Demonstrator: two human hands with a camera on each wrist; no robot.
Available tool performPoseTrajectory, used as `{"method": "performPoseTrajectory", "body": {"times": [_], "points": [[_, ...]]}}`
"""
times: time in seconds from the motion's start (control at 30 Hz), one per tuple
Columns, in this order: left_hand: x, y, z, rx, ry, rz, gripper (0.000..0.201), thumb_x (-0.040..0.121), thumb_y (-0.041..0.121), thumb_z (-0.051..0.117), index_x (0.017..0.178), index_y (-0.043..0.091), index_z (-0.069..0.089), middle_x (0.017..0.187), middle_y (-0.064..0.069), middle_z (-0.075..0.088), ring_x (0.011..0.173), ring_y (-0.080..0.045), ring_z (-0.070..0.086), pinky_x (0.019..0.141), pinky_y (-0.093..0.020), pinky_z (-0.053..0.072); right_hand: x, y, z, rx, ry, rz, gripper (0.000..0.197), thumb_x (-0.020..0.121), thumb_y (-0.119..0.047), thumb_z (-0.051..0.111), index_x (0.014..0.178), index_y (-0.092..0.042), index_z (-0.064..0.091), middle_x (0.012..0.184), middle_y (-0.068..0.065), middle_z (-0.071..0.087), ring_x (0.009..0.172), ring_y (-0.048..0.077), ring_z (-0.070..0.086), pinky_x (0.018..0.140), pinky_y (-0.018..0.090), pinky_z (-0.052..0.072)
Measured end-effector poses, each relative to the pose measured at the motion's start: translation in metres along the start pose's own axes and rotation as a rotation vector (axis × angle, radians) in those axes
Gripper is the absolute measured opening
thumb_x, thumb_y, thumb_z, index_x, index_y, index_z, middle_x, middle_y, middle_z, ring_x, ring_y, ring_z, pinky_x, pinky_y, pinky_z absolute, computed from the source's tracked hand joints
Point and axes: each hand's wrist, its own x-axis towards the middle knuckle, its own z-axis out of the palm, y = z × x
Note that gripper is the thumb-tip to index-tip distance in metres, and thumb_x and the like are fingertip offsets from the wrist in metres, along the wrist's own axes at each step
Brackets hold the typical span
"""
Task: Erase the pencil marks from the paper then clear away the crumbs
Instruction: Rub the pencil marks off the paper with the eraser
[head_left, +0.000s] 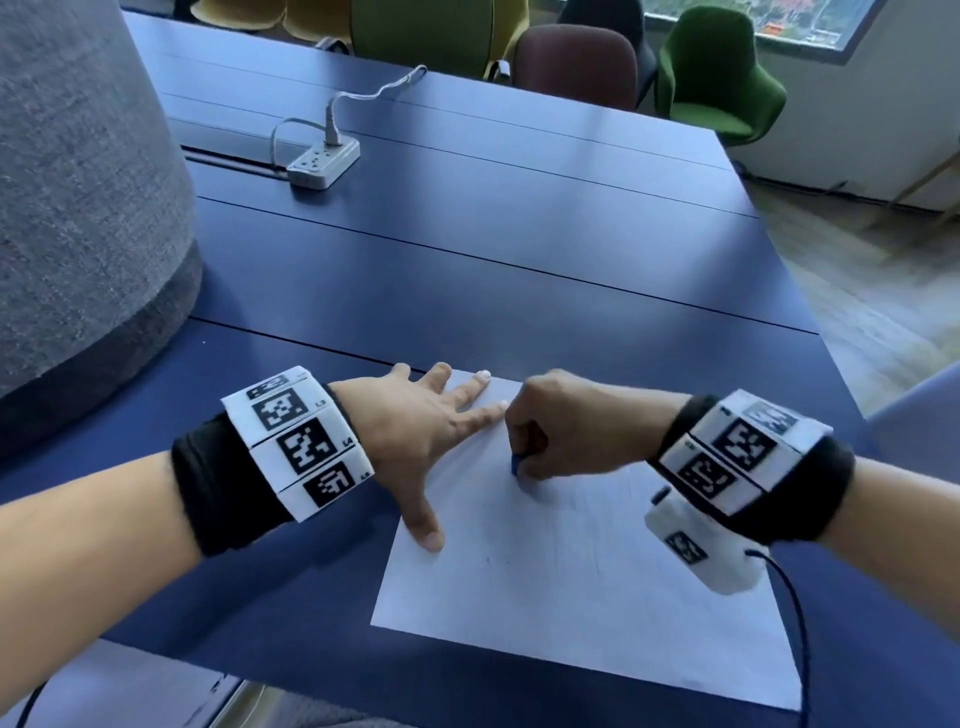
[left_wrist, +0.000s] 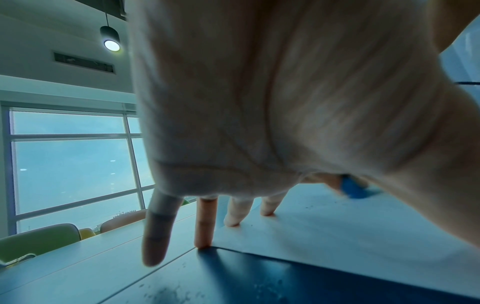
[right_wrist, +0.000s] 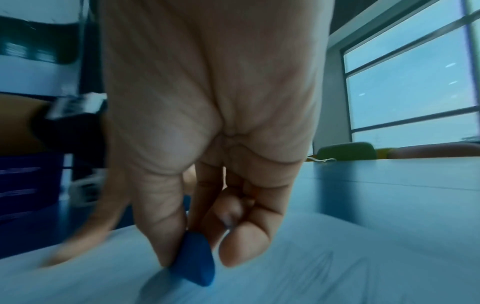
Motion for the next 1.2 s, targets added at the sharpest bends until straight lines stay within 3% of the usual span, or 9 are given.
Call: {"method": "performPoseTrajectory", "body": {"times": [0.13, 0.23, 0.33, 0.53, 0.67, 0.77, 0.87, 1.0, 1.2], "points": [[-0.001, 0.000, 0.002, 0.005, 0.010, 0.000, 0.139, 0.058, 0.077, 0.074, 0.152, 0.036, -0.019, 0.162, 0.004, -0.021, 0.146, -0.028, 0.003, 0.112, -0.049, 0.019, 0.021, 0.019, -0.012, -0.019, 0.158, 0.087, 0.009, 0.076, -0.014, 0.064, 0.073, -0.006, 0.064, 0.066, 0.000, 0.060, 0.064, 0.017, 0.051, 0.058, 0.025, 0.044], [-0.001, -0.001, 0.002, -0.017, 0.024, 0.017, 0.138, 0.057, 0.076, 0.075, 0.152, 0.038, -0.017, 0.162, 0.004, -0.021, 0.145, -0.027, 0.004, 0.113, -0.049, 0.019, 0.007, 0.007, -0.002, -0.027, 0.118, 0.024, 0.005, 0.077, -0.013, 0.063, 0.076, -0.009, 0.066, 0.070, 0.001, 0.060, 0.066, 0.019, 0.052, 0.061, 0.028, 0.047], [0.000, -0.002, 0.002, -0.028, 0.020, 0.023, 0.137, 0.056, 0.076, 0.075, 0.152, 0.039, -0.016, 0.162, 0.003, -0.021, 0.146, -0.029, 0.002, 0.115, -0.049, 0.018, -0.003, -0.005, 0.004, 0.013, -0.041, -0.044, 0.005, 0.078, -0.014, 0.066, 0.079, -0.010, 0.067, 0.071, -0.001, 0.064, 0.063, 0.017, 0.056, 0.062, 0.030, 0.051], [-0.002, 0.001, 0.000, -0.007, 0.013, 0.007, 0.138, 0.059, 0.075, 0.075, 0.153, 0.034, -0.017, 0.162, 0.002, -0.021, 0.146, -0.029, 0.003, 0.114, -0.048, 0.017, 0.021, 0.025, -0.012, -0.011, 0.148, 0.065, 0.007, 0.075, -0.015, 0.067, 0.074, -0.009, 0.068, 0.064, -0.003, 0.060, 0.057, 0.010, 0.049, 0.055, 0.021, 0.040], [-0.003, 0.000, 0.000, -0.043, 0.021, 0.014, 0.138, 0.058, 0.074, 0.077, 0.154, 0.035, -0.014, 0.163, 0.001, -0.019, 0.146, -0.028, 0.002, 0.116, -0.049, 0.015, 0.009, 0.015, -0.003, 0.017, 0.013, 0.006, 0.003, 0.076, -0.016, 0.068, 0.073, -0.016, 0.067, 0.063, -0.010, 0.060, 0.056, 0.004, 0.052, 0.055, 0.018, 0.045], [-0.003, -0.001, 0.000, -0.034, 0.020, 0.014, 0.138, 0.058, 0.074, 0.076, 0.154, 0.034, -0.015, 0.163, 0.001, -0.020, 0.146, -0.028, 0.001, 0.116, -0.050, 0.014, 0.018, 0.020, -0.012, -0.016, 0.090, 0.040, 0.004, 0.077, -0.015, 0.067, 0.074, -0.013, 0.068, 0.057, -0.013, 0.053, 0.055, 0.002, 0.049, 0.052, 0.011, 0.038], [-0.003, 0.000, 0.000, -0.029, 0.017, 0.012, 0.138, 0.058, 0.074, 0.076, 0.153, 0.034, -0.016, 0.162, 0.001, -0.020, 0.146, -0.027, 0.001, 0.116, -0.051, 0.013, 0.020, 0.024, -0.012, -0.012, 0.149, 0.049, 0.005, 0.077, -0.013, 0.066, 0.073, -0.010, 0.067, 0.059, -0.010, 0.054, 0.055, 0.004, 0.049, 0.054, 0.017, 0.041], [-0.002, -0.001, 0.001, -0.040, 0.006, 0.010, 0.139, 0.058, 0.074, 0.076, 0.153, 0.035, -0.017, 0.162, 0.001, -0.022, 0.147, -0.028, -0.002, 0.117, -0.052, 0.011, 0.009, 0.016, -0.009, -0.005, 0.014, 0.006, 0.002, 0.077, -0.015, 0.069, 0.077, -0.013, 0.070, 0.063, -0.012, 0.058, 0.057, 0.004, 0.053, 0.057, 0.017, 0.045], [0.000, 0.000, 0.000, -0.032, 0.006, 0.003, 0.139, 0.058, 0.075, 0.076, 0.152, 0.035, -0.018, 0.162, 0.002, -0.022, 0.146, -0.027, -0.002, 0.117, -0.052, 0.011, 0.013, 0.023, -0.010, -0.008, 0.121, 0.049, 0.004, 0.076, -0.012, 0.067, 0.075, -0.009, 0.069, 0.063, -0.006, 0.061, 0.056, 0.006, 0.053, 0.061, 0.028, 0.052]]}}
